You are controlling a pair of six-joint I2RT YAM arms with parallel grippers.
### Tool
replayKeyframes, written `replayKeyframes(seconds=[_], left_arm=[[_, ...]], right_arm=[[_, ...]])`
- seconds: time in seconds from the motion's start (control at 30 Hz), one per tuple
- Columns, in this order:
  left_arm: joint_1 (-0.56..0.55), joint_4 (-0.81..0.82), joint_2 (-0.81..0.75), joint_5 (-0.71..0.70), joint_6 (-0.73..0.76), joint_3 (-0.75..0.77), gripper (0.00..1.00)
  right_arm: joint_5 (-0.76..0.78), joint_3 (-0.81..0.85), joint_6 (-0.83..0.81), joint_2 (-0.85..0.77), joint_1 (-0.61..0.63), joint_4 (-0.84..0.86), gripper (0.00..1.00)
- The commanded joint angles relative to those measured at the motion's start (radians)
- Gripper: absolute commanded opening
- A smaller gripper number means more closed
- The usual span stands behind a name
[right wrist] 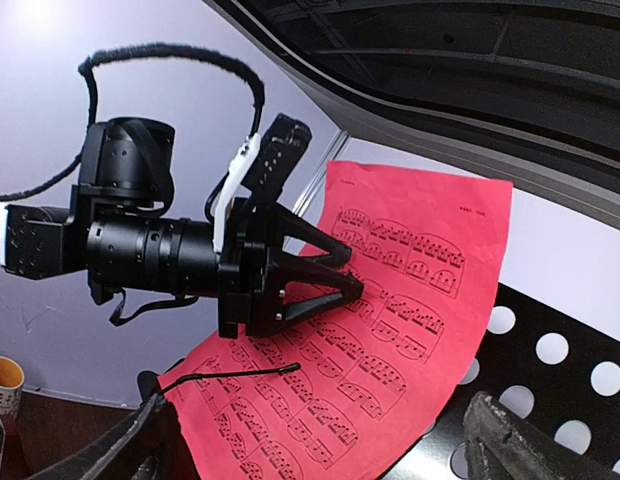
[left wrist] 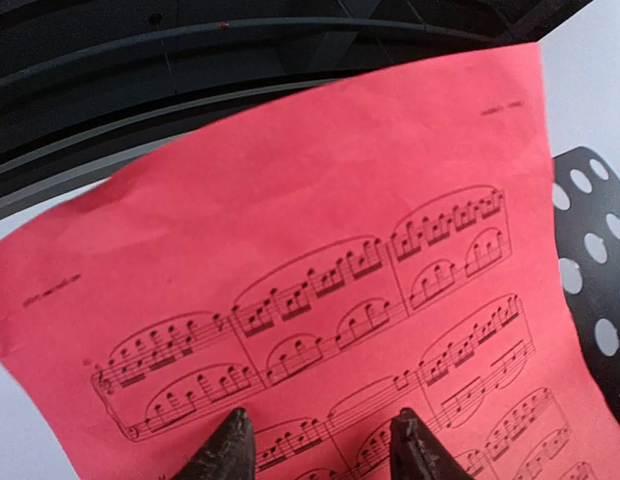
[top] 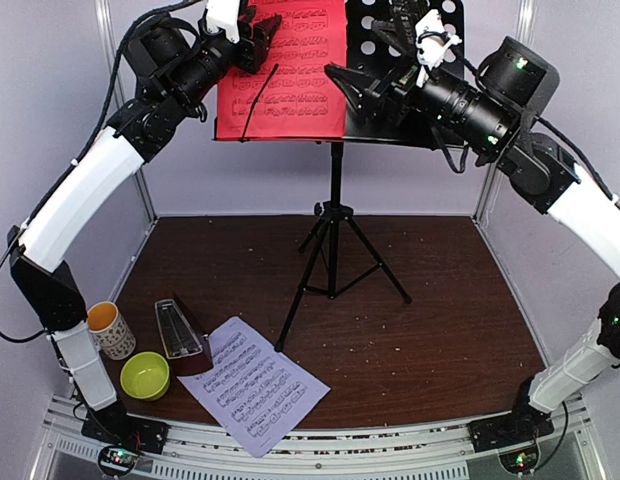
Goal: Set up the instrument practice props
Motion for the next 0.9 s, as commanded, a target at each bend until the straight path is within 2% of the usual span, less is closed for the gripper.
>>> replayKeyframes(seconds=[0.0, 0.17, 0.3, 0.47, 0.77, 0.87], left_arm=[[0.028, 0.002, 0.021, 0.029, -0.025, 0.059, 0.49], [0.032, 0.024, 0.046, 0.046, -0.049, 0.097, 0.53], [0.034, 0.003, 0.072, 0.031, -0.059, 0.154, 0.65], [0.034, -0.055, 0.032, 0.038, -0.084, 0.152, 0.74], [0.035, -0.150, -0.207, 0.060, -0.222, -0.078, 0.83], [0.035, -0.200, -0.283, 0.078, -0.256, -0.154, 0.89]], right_arm=[[0.015, -0.037, 0.058, -0.063, 0.006, 0.068, 1.00], [-0.012, -0.055, 0.087, -0.082, 0.008, 0.074, 1.00], [-0.009, -0.038, 0.089, -0.075, 0.010, 0.053, 1.00], [-0.002, -0.044, 0.118, -0.094, 0.013, 0.023, 1.00], [0.008, -0.034, 0.233, -0.123, 0.021, -0.107, 1.00], [-0.007, -0.005, 0.283, -0.128, 0.024, -0.173, 1.00]])
